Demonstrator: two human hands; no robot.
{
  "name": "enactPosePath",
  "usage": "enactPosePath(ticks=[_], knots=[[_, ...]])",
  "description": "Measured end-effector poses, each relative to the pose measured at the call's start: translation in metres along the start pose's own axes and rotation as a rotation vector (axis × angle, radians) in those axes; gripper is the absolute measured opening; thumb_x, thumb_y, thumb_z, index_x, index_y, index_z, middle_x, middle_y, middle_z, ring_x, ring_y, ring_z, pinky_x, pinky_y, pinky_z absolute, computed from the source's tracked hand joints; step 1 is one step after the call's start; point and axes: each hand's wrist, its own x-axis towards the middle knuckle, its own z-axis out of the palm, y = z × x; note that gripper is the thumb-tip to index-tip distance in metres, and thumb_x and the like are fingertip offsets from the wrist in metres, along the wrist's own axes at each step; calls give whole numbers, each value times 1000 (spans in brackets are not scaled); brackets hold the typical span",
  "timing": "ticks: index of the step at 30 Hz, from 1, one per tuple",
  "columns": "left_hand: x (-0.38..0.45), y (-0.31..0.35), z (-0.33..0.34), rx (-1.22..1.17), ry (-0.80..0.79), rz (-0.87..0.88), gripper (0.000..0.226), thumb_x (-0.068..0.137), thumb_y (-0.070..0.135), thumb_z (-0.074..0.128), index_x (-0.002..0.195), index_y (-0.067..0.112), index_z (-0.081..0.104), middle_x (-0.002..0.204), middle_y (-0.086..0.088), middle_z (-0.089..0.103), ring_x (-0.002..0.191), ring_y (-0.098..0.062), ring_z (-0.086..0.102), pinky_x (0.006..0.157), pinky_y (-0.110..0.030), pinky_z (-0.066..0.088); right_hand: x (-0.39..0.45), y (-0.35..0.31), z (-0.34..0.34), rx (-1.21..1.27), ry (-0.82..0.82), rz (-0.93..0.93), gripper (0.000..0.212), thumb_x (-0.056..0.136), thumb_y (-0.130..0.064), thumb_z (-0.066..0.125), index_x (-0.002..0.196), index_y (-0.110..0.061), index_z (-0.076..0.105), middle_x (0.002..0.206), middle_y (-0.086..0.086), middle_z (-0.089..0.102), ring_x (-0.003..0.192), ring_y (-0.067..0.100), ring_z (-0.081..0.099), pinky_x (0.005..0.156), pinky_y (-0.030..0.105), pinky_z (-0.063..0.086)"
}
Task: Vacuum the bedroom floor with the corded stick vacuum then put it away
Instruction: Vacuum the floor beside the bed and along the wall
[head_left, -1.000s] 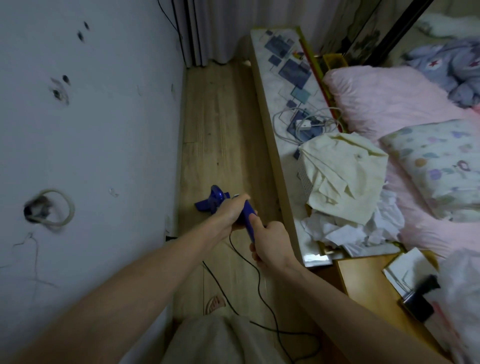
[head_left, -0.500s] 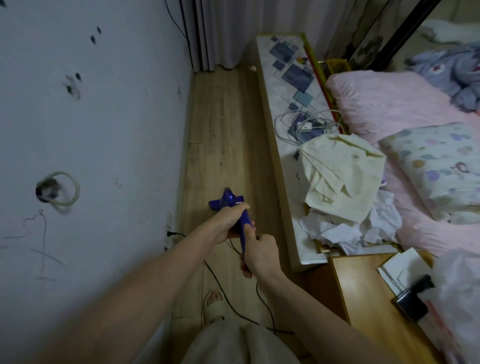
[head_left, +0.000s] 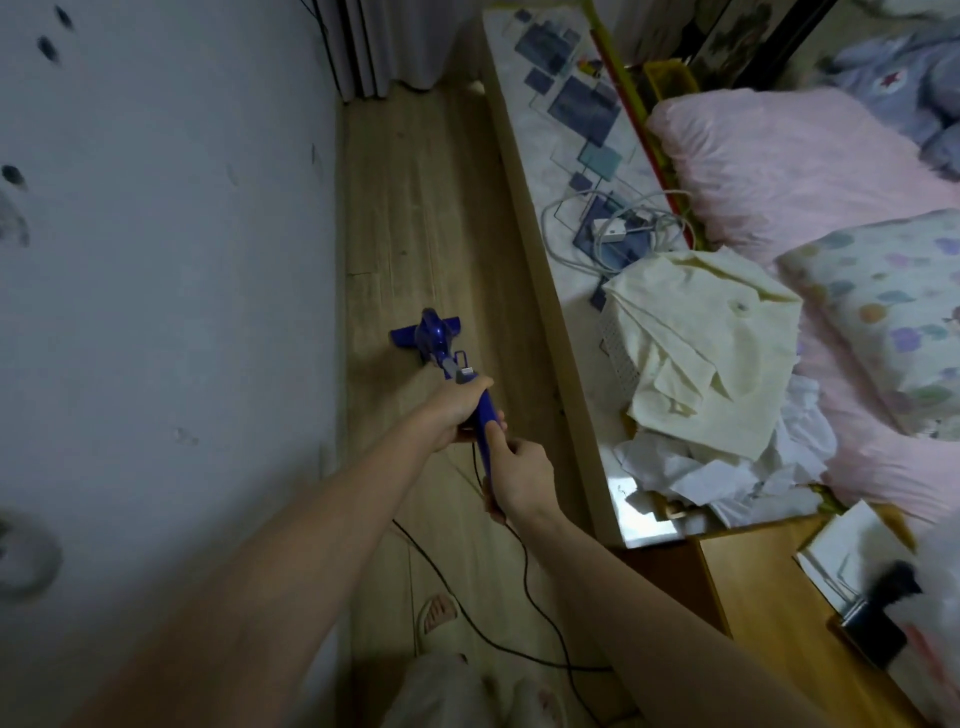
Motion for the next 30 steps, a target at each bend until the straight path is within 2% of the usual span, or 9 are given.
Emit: enactPosePath(ticks=[4,8,10,12,14,18,20,23,30], knots=[[33,25,-15,17,48,20,18,101,27,47,93,12,53,77,-10,65,66,-20,64,72,-35,56,44,-19,22,-21,17,20,44,100,-47,40,99,-6,58,63,3,55,43,11,48,41,23,41],[66,45,-30,7,62,37,21,101,29,46,91,12,52,74,-10,65,63,-20,64,68,-35,56,80,-39,40,-59,27,6,47,100,-50,38,95,-7,57,65,5,57,45,13,50,44,27,43],[79,54,-36,18,62,42,23,101,30,45,90,12,52,74,-9,65,64,-20,64,72,-37,57,93,-48,43,-77,22,-8,46,100,-50,37,90,-8,54,66,7,57,46,14,51,46,28,44],[88,60,-37,27,60,44,24,101,30,45,94,9,54,75,-10,66,65,-20,65,69,-35,56,101,-53,43,-100,15,-20,46,100,-50,36,90,-8,52,69,8,57,47,15,51,47,29,44],[93,63,-36,44,45,37,28,101,31,44,102,6,55,79,-10,66,66,-20,65,62,-31,55,106,-55,40,-120,10,-21,47,100,-51,36,92,-8,52,71,9,57,48,15,50,47,28,44],[92,60,-29,46,17,12,28,101,31,44,104,5,55,82,-11,67,71,-21,67,67,-34,56,100,-51,27,-131,2,-40,45,99,-51,37,91,-9,53,69,6,56,46,13,49,44,26,42],[85,55,-22,25,18,0,25,99,30,47,101,6,55,78,-10,67,66,-20,67,63,-33,55,90,-47,17,-138,-4,-46,45,99,-50,37,91,-9,52,67,6,55,46,13,48,44,26,42],[68,44,-8,-8,-5,-23,29,95,31,52,107,6,56,76,-10,69,59,-18,68,54,-29,54,69,-42,-1,-165,-21,-43,44,100,-50,36,92,-9,52,68,5,55,45,11,48,42,22,41],[14,13,30,-84,-39,-68,36,91,33,56,113,5,58,80,-9,69,74,-21,68,72,-34,58,8,-23,-45,-273,4,-57,48,100,-50,37,96,-5,54,64,3,56,36,5,48,37,17,39]])
